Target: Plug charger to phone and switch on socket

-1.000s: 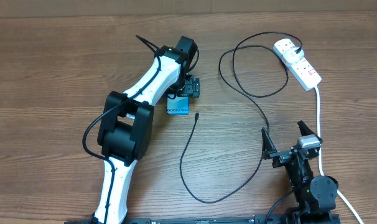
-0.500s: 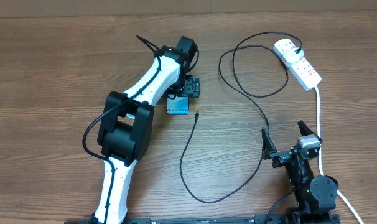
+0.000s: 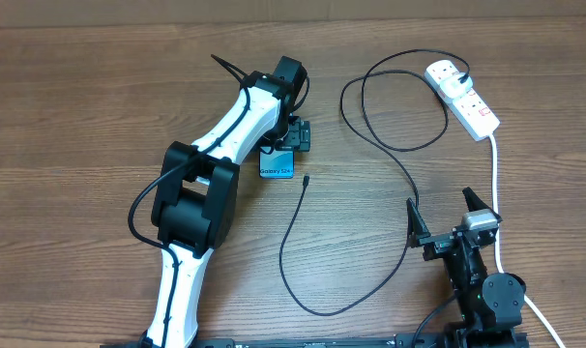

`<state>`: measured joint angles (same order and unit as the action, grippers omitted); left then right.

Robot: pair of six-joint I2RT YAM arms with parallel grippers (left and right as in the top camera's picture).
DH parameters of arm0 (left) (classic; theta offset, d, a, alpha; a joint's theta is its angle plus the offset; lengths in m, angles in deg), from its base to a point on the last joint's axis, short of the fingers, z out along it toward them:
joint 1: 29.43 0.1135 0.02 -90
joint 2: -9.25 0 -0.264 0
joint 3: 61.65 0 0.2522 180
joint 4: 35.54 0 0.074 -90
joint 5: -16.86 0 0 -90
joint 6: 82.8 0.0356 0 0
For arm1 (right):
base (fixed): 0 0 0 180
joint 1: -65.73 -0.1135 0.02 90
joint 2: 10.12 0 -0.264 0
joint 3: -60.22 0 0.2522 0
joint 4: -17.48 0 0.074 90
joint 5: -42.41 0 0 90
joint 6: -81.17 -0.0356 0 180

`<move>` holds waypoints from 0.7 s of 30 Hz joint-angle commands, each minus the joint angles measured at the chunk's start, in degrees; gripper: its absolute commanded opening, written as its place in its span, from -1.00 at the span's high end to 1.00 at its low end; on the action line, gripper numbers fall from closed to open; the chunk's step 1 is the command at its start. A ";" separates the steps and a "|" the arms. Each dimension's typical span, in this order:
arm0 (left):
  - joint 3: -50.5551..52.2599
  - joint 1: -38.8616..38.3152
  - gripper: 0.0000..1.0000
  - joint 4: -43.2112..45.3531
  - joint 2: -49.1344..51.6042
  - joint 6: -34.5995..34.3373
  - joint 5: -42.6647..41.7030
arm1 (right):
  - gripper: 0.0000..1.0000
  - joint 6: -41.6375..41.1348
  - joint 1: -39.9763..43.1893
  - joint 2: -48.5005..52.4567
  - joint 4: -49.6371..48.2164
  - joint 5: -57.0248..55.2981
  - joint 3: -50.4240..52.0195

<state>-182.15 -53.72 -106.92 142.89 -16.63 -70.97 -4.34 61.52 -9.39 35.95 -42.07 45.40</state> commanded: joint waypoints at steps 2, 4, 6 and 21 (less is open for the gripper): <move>2.03 0.00 -0.99 -0.57 1.07 -0.35 2.32 | -1.00 -0.37 -0.22 -0.57 -0.24 -0.48 0.57; 2.03 0.00 -0.99 -0.61 1.07 -0.35 2.29 | -1.00 -0.37 -0.22 -0.57 -0.24 -0.48 0.57; 2.03 0.00 -1.00 -0.68 1.07 -0.35 2.27 | -1.00 -0.37 -0.22 -0.57 -0.26 -0.48 0.57; 2.01 -0.07 -1.00 -1.14 1.05 0.13 2.25 | -1.00 -0.37 -0.22 -0.57 -0.24 -0.48 0.57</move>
<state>-182.15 -53.72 -107.08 142.89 -16.63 -70.95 -4.34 61.50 -9.39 35.97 -42.07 45.40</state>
